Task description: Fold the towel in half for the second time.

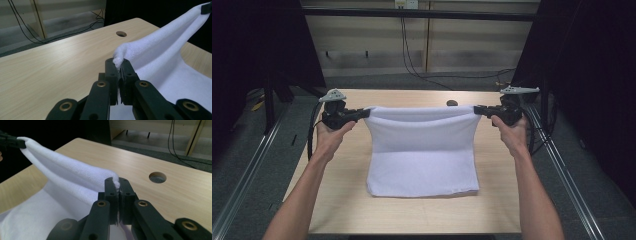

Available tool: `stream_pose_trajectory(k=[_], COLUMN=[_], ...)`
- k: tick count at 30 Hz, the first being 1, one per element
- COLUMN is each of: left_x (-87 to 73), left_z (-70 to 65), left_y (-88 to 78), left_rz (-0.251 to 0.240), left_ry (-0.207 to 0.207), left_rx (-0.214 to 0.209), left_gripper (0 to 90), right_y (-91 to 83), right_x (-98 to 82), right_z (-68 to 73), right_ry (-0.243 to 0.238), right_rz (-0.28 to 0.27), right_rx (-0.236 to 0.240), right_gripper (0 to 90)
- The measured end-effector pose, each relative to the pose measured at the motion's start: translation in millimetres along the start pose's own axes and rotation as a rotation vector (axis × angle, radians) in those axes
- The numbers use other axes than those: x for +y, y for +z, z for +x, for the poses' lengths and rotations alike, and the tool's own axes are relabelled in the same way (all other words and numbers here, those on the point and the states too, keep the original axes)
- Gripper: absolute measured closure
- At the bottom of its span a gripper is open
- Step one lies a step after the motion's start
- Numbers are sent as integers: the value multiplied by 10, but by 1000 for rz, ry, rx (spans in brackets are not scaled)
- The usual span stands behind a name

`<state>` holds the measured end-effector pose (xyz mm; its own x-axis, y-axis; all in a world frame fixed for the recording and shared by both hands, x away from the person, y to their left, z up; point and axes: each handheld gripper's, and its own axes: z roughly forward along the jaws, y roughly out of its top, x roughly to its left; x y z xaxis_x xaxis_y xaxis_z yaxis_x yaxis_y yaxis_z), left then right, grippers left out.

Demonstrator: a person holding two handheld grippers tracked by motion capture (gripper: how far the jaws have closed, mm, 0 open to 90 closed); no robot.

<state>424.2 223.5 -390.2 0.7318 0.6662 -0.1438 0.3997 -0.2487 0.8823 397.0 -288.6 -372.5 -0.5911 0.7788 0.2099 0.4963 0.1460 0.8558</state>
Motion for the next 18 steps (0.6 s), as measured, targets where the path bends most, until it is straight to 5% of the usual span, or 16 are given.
stream_pose_trajectory(k=[4,10,18], left_x=[-163,-412,-688], left_z=[-91,-271,-452], left_y=[-116,-353,-439], left_rz=[-11,-35,-3], left_ry=[35,62,80], left_rx=[-37,-63,-96], left_gripper=[867,867,865], right_y=[-84,-304,-390], right_x=[-147,-398,-644], right_z=[71,272,421], right_ry=[-26,-45,-85], right_rz=[27,-15,54], right_rx=[34,118,141], right_gripper=[869,869,866])
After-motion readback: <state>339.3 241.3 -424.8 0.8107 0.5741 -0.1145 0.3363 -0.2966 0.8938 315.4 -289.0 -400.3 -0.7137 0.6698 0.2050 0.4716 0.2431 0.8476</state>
